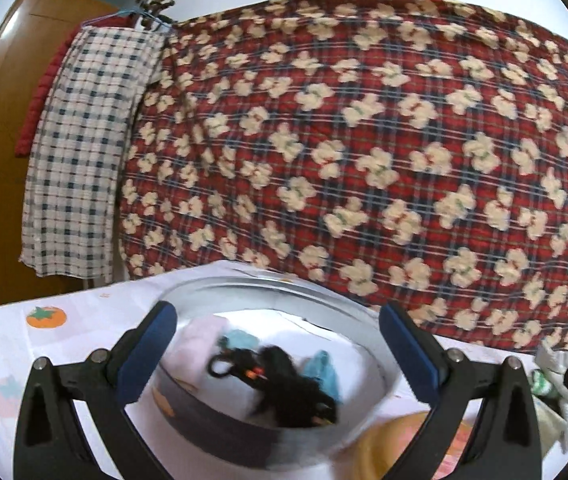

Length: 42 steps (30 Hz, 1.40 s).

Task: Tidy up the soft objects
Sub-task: 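Move both tools back toward the white glove and yellow sponge, then grasp the yellow sponge with the right tool while the left tool grasps the white glove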

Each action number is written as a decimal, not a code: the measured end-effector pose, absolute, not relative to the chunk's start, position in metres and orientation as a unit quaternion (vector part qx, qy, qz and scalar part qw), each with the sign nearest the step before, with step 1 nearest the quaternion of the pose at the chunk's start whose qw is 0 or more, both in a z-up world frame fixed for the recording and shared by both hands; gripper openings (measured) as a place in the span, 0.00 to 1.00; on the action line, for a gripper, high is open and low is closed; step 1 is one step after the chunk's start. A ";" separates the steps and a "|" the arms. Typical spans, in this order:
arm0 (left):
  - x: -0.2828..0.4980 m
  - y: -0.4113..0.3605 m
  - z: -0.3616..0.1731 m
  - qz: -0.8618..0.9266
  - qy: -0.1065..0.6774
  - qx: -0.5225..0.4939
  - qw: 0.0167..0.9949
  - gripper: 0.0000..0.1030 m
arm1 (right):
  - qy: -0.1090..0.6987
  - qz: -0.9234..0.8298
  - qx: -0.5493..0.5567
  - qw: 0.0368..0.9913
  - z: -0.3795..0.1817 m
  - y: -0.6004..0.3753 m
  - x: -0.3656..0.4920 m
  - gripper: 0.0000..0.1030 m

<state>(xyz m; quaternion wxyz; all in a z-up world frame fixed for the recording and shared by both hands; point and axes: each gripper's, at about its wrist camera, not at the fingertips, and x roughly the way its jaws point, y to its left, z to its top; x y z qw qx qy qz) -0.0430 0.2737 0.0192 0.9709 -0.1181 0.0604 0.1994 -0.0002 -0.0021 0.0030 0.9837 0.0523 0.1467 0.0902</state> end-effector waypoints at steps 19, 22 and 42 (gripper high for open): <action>-0.051 0.163 0.020 0.084 0.077 -0.113 0.987 1.00 | 0.160 0.014 0.053 0.986 0.002 -0.127 -0.001 0.78; -0.048 0.149 0.020 0.066 0.086 -0.112 0.988 1.00 | 0.158 0.009 0.043 0.986 0.002 -0.136 -0.002 0.78; -0.030 0.050 0.019 -0.008 0.123 -0.051 0.991 1.00 | 0.208 0.039 0.012 0.977 -0.005 -0.189 0.013 0.78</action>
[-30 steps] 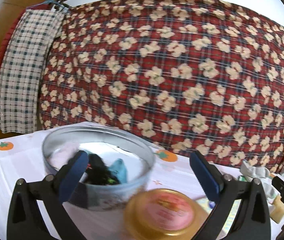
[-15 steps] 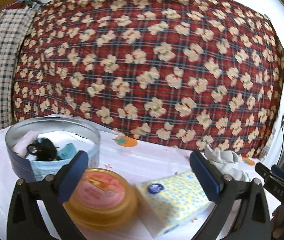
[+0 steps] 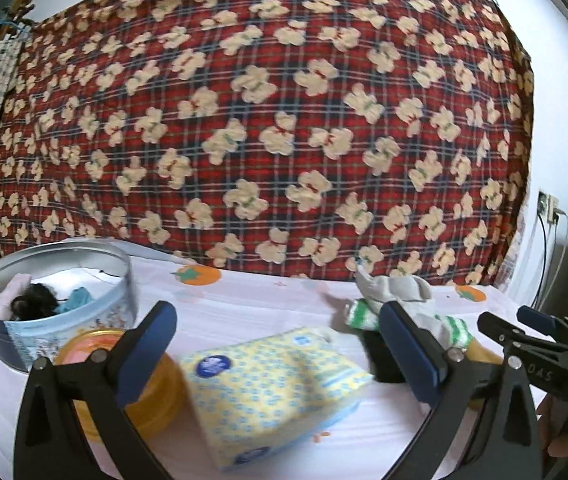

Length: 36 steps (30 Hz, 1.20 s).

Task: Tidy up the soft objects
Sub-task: 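Grasp the yellow sponge with the right tool while the left tool grasps the white glove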

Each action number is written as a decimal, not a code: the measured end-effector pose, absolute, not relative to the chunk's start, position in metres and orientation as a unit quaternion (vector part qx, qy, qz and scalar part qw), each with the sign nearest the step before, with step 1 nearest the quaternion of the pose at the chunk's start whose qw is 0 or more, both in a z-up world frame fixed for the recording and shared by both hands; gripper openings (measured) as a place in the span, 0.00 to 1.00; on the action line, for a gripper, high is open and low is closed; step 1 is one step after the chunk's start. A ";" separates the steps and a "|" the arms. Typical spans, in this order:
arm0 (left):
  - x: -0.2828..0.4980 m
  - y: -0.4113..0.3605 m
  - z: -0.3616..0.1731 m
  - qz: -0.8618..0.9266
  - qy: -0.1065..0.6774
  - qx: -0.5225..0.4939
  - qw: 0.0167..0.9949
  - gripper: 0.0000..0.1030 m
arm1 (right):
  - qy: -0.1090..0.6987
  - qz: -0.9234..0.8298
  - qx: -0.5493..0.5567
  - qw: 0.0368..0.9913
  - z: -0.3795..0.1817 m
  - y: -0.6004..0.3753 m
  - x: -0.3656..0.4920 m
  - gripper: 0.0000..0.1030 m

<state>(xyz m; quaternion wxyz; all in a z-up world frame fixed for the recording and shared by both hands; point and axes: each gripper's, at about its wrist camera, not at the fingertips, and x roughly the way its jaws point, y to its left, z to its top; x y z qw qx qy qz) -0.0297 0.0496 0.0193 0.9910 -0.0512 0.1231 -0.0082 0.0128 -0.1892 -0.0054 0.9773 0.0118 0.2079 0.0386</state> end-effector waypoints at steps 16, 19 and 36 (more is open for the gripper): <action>-0.010 -0.007 0.012 -0.043 0.169 0.000 0.985 1.00 | 0.331 0.120 0.040 0.935 -0.032 -0.225 0.042 0.78; -0.007 -0.008 0.010 -0.047 0.175 -0.003 0.983 1.00 | 0.356 0.136 0.026 0.924 -0.038 -0.218 0.049 0.78; 0.010 -0.020 0.006 -0.068 0.198 -0.011 0.978 1.00 | 0.424 0.144 0.028 0.894 -0.060 -0.218 0.066 0.56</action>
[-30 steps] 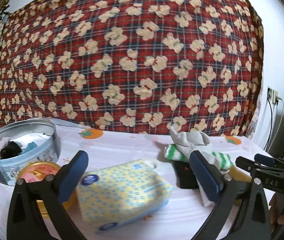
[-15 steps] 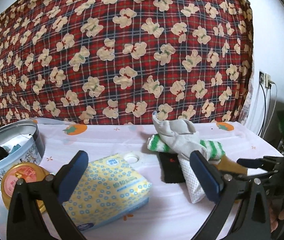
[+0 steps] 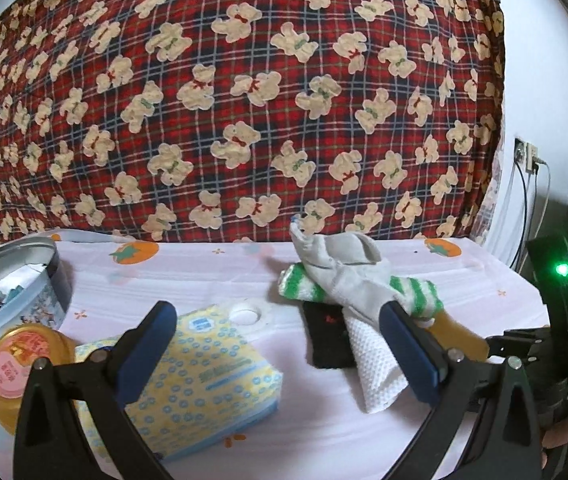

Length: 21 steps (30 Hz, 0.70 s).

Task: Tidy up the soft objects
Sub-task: 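Grasp the yellow sponge with the right tool while the left tool grasps the white glove, then lift and carry the sponge with the right tool while the left tool carries the glove to the tin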

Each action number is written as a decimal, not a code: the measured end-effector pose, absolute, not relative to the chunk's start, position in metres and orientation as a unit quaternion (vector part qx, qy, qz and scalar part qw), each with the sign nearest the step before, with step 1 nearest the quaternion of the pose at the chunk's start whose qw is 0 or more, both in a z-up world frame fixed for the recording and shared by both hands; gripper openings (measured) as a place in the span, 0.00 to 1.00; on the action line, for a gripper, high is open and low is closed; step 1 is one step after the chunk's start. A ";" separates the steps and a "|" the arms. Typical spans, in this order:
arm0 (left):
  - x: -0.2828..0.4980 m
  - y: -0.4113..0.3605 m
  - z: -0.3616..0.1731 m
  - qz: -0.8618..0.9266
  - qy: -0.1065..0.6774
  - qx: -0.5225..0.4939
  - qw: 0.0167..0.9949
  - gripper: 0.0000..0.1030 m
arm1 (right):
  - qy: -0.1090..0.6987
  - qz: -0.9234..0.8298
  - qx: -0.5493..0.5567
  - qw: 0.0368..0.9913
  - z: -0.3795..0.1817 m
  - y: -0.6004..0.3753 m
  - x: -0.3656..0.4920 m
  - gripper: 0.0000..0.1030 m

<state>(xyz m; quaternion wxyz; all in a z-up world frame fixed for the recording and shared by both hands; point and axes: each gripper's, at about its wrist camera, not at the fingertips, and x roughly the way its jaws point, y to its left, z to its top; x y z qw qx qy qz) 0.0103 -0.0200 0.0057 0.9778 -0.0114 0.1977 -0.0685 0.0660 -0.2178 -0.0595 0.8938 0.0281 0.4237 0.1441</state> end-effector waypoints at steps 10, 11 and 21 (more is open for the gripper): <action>0.067 -0.046 0.013 -0.083 0.231 -0.075 0.966 1.00 | 0.275 0.084 0.106 0.952 -0.018 -0.260 0.040 0.56; 0.076 -0.050 0.013 -0.082 0.239 -0.082 0.964 1.00 | 0.266 0.074 0.103 0.956 -0.016 -0.261 0.040 0.56; 0.159 -0.081 -0.025 -0.032 0.361 -0.127 0.923 0.85 | 0.265 0.045 0.132 0.954 -0.015 -0.281 0.043 0.56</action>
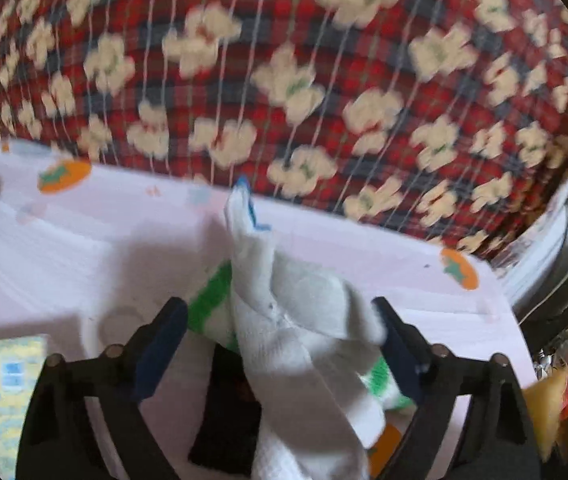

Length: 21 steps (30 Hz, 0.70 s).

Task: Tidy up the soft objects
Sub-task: 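Lift and carry the sponge with the right tool while the left tool carries the glove to the tin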

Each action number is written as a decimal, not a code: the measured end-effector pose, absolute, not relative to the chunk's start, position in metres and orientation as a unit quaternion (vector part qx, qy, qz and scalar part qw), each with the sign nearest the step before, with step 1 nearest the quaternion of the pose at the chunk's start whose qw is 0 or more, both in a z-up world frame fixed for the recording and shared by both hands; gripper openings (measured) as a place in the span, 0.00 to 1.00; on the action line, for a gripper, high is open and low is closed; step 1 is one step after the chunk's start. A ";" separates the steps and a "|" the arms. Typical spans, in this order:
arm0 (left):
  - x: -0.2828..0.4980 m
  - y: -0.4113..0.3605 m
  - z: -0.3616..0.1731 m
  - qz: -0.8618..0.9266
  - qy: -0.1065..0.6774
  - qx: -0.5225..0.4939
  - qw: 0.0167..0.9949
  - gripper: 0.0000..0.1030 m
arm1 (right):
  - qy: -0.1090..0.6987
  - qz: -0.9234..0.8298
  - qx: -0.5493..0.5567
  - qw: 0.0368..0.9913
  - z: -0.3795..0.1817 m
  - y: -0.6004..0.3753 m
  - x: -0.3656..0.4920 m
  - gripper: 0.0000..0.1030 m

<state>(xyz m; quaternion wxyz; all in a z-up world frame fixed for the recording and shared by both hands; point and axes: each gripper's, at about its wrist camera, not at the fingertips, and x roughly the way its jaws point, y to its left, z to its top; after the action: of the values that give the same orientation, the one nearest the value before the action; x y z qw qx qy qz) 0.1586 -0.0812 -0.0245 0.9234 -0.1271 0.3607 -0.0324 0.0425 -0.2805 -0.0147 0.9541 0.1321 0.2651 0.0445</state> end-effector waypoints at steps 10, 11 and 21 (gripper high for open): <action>0.166 -0.078 -0.036 -0.086 0.362 -0.123 0.920 0.26 | 0.282 0.044 0.158 0.945 -0.021 -0.287 0.048 0.56; 0.163 -0.075 -0.033 -0.088 0.354 -0.123 0.923 0.24 | 0.280 0.042 0.158 0.946 -0.021 -0.288 0.047 0.56; 0.112 -0.038 0.021 -0.127 0.236 -0.165 0.949 0.24 | 0.246 0.037 0.184 0.951 -0.014 -0.302 0.040 0.56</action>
<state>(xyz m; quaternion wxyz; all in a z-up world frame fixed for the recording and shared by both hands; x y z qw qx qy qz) 0.1117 -0.0383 0.0206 0.9491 -0.1653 0.2363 -0.1266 0.0400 -0.3023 -0.0143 0.9509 0.1845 0.2458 0.0368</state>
